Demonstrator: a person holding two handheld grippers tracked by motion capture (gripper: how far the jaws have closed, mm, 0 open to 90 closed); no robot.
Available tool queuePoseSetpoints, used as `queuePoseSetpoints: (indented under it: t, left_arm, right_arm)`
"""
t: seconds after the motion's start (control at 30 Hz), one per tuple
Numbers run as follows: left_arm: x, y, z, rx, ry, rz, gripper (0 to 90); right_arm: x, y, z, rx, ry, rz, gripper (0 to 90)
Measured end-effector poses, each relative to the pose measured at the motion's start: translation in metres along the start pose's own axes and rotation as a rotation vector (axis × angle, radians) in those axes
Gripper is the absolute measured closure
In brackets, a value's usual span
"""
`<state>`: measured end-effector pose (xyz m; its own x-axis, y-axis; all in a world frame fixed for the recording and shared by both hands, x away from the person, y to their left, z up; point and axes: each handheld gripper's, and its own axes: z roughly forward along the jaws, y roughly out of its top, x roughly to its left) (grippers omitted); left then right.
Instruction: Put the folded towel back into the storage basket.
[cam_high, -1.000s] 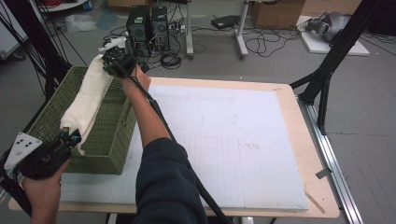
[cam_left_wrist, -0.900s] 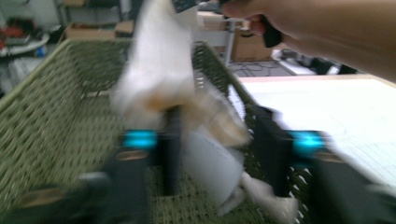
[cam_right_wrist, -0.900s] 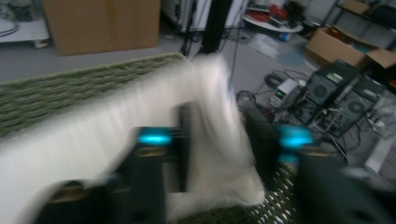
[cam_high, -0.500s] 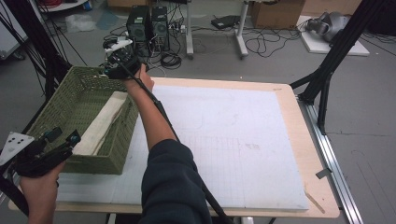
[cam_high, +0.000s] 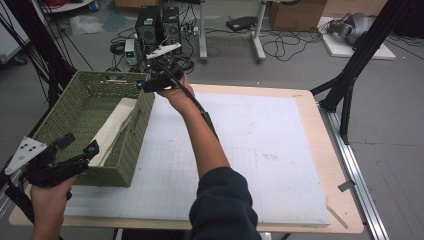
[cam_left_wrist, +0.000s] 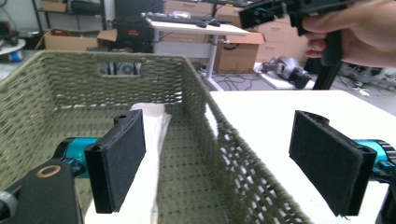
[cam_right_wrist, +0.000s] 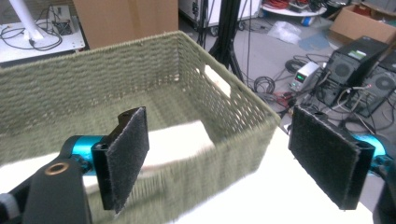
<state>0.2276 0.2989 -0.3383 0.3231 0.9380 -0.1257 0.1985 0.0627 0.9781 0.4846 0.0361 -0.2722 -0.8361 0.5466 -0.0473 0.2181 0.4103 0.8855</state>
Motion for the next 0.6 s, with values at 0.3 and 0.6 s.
queuePoseSetpoints:
  t: [0.3, 0.6]
  left_arm:
    - [-0.021, 0.001, 0.011, -0.008, -0.141, 0.025, 18.5]
    - [-0.056, 0.002, 0.032, 0.014, -0.259, 0.039, 16.5]
  right_arm:
    - [-0.015, -0.037, -0.076, 0.012, -0.060, 0.020, 17.1]
    - [-0.027, -0.077, -0.146, 0.004, -0.126, 0.050, 17.1]
